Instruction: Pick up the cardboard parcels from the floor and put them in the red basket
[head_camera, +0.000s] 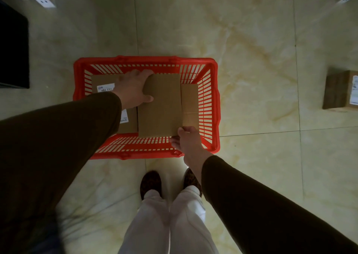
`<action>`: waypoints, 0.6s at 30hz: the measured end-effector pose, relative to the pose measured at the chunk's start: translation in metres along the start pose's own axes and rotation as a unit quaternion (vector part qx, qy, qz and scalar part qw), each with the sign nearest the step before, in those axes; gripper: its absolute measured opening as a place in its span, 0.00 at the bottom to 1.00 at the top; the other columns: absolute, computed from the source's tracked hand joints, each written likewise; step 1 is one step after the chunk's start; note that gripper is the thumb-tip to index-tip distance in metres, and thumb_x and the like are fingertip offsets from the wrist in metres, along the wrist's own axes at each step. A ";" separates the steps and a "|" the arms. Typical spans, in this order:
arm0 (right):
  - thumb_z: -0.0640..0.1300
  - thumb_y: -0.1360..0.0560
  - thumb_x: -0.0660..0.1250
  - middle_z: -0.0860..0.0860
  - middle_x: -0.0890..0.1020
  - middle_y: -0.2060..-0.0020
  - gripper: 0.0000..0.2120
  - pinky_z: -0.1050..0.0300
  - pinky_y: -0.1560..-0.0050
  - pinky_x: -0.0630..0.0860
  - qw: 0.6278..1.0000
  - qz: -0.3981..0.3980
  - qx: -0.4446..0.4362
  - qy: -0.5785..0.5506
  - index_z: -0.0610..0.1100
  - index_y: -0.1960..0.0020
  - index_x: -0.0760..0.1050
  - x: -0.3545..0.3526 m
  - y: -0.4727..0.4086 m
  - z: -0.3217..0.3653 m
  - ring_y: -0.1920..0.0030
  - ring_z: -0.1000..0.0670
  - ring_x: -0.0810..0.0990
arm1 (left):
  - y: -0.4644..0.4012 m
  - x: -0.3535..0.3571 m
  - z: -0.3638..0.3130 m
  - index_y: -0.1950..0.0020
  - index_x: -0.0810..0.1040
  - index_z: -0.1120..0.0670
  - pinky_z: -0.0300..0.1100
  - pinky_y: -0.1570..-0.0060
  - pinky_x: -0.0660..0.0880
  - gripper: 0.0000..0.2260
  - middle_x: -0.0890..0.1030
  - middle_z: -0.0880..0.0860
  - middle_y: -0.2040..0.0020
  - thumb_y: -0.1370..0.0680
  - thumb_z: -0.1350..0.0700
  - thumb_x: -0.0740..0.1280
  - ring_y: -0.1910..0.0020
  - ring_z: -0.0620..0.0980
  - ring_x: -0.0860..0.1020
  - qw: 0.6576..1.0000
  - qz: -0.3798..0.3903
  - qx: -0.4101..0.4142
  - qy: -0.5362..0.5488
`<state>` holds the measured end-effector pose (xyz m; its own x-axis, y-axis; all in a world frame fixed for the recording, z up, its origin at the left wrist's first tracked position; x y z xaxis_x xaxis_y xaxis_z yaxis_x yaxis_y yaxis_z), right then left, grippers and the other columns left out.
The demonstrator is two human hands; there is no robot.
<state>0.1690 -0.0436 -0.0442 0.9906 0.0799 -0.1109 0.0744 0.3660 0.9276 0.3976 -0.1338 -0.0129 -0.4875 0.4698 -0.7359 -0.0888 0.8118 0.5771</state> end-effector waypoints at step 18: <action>0.39 0.21 0.61 0.35 0.79 0.39 0.22 0.48 0.54 0.81 0.999 0.035 -0.001 0.009 0.53 0.30 0.69 0.015 -0.009 -0.011 0.53 0.42 0.81 | -0.006 0.016 0.027 0.20 0.54 0.40 0.62 0.25 0.53 0.42 0.55 0.57 0.20 0.27 0.49 0.75 0.22 0.63 0.50 0.999 0.001 -0.005 -0.049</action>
<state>0.1818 -0.0351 -0.0582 0.9912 0.1211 -0.0527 0.0055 0.3606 0.9327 0.4139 -0.1216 -0.0379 -0.4011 0.5030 -0.7656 -0.0966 0.8079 0.5814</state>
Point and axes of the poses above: each hand's wrist, its own y-axis away from the middle knuckle, its own x-axis out of the palm, z = x × y, the point moved 5 cm from there along -y, towards the middle knuckle
